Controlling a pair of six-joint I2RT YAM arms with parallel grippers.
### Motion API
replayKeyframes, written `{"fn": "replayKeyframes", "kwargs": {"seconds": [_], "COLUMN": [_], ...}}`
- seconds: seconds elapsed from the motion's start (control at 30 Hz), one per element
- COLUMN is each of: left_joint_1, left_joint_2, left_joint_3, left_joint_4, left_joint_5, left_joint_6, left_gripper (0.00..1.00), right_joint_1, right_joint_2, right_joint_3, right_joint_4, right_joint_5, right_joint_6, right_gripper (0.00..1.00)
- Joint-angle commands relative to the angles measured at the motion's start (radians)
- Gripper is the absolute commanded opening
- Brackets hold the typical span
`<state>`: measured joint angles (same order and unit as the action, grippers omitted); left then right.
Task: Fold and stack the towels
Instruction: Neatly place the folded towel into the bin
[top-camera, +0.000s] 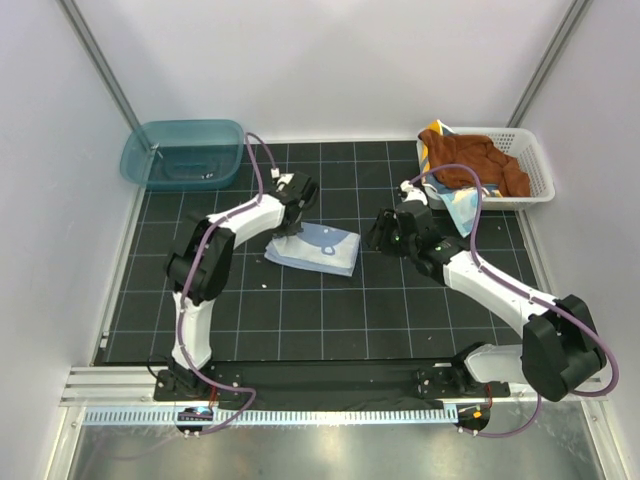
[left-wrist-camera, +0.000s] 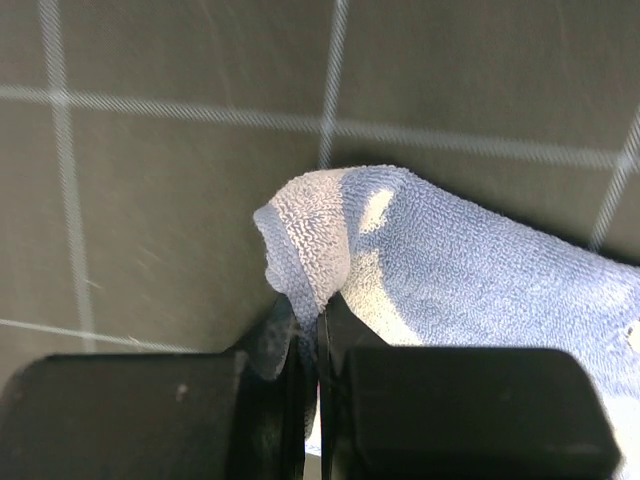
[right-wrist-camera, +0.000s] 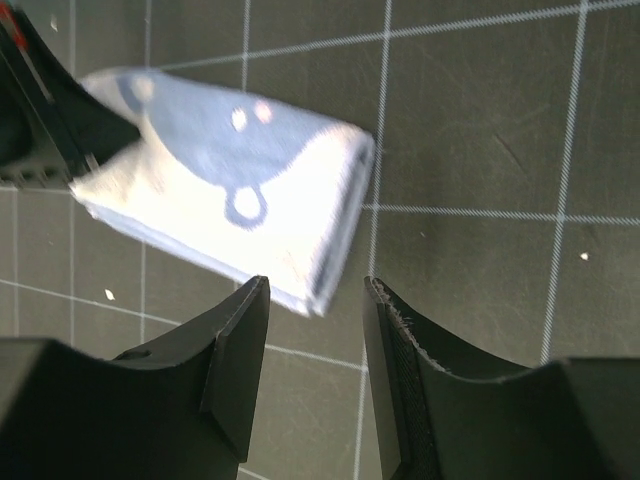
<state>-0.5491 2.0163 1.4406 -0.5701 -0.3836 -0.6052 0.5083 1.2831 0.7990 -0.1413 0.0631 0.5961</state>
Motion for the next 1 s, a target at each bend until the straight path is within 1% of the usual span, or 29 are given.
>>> {"fn": "replayKeyframes", "kwargs": {"seconds": [0.0,0.07,0.1,0.13,0.17,0.2,0.27,0.3,0.33,0.37,0.43,0.47,0.57,0.6,0.67,0.73,0.87,0.97], "left_joint_1": [0.006,0.005,0.005,0.006,0.005,0.006,0.006,0.009,0.015,0.021,0.038,0.044,0.067,0.074,0.078,0.081,0.092,0.101], "left_joint_2": [0.065,0.100,0.142,0.160,0.182,0.220,0.260,0.304,0.330,0.357,0.444,0.478,0.596,0.620,0.665,0.664,0.665,0.662], "left_joint_3": [0.127,0.184,0.211,0.269,0.296,0.326,0.414,0.444,0.481,0.579,0.686,0.787,0.960,1.060,1.118,1.120,1.120,1.152], "left_joint_4": [-0.089,-0.118,-0.126,-0.134,-0.135,-0.140,-0.140,-0.131,-0.134,-0.143,-0.168,-0.169,-0.171,-0.166,-0.110,-0.012,0.132,0.180], "left_joint_5": [-0.174,-0.216,-0.266,-0.284,-0.306,-0.355,-0.392,-0.411,-0.449,-0.458,-0.475,-0.495,-0.524,-0.528,-0.564,-0.574,-0.620,-0.640], "left_joint_6": [0.076,0.096,0.114,0.126,0.145,0.172,0.205,0.249,0.268,0.286,0.346,0.375,0.475,0.498,0.580,0.639,0.781,0.829], "left_gripper": [0.00,0.00,0.00,0.00,0.00,0.00,0.00,0.00,0.00,0.00,0.00,0.00,0.00,0.00,0.00,0.00,0.00,0.00], "right_joint_1": [-0.002,-0.002,-0.002,-0.002,-0.002,-0.002,-0.002,-0.002,-0.002,-0.002,-0.002,-0.002,-0.004,-0.002,-0.002,-0.002,-0.002,-0.002], "right_joint_2": [-0.034,-0.045,-0.050,-0.063,-0.070,-0.079,-0.099,-0.103,-0.108,-0.113,-0.116,-0.122,-0.128,-0.130,-0.130,-0.130,-0.111,-0.094], "right_joint_3": [0.025,0.020,0.017,0.016,0.013,0.006,0.000,-0.003,-0.003,-0.003,-0.001,-0.003,-0.009,-0.014,-0.018,-0.026,-0.046,-0.047], "right_joint_4": [-0.030,-0.035,-0.037,-0.041,-0.043,-0.047,-0.050,-0.052,-0.061,-0.066,-0.078,-0.083,-0.090,-0.092,-0.087,-0.069,-0.044,-0.037], "right_joint_5": [-0.006,-0.012,-0.013,-0.011,-0.012,-0.011,-0.008,-0.005,-0.005,-0.006,-0.011,-0.006,0.004,0.007,0.007,-0.009,-0.048,-0.049], "right_joint_6": [-0.032,-0.035,-0.036,-0.041,-0.044,-0.045,-0.051,-0.058,-0.062,-0.067,-0.081,-0.090,-0.116,-0.122,-0.134,-0.134,-0.125,-0.131], "right_gripper": [0.49,0.49,0.49,0.49,0.49,0.49,0.49,0.49,0.49,0.49,0.49,0.49,0.49,0.49,0.49,0.49,0.49,0.49]}}
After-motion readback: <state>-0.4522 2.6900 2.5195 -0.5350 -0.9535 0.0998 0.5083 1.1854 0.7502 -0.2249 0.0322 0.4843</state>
